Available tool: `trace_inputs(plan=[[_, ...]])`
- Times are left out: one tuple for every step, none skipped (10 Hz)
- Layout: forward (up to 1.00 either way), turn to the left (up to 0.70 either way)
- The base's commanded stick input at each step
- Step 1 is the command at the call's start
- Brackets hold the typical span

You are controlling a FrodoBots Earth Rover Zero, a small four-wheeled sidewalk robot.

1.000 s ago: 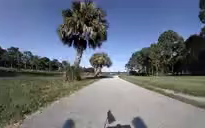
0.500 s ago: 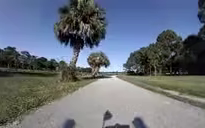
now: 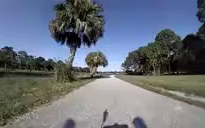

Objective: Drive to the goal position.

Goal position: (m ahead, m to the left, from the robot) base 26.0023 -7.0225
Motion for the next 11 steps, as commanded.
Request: trace_inputs(plan=[[0.70, 0.35], [0.70, 0.35], [0.70, 0.31], [0.70, 0.00], [0.70, 0.00], [0.70, 0.00], [0.70, 0.00], [0.70, 0.00], [0.70, 0.00], [0.70, 0.00], [0.70, 0.00]])
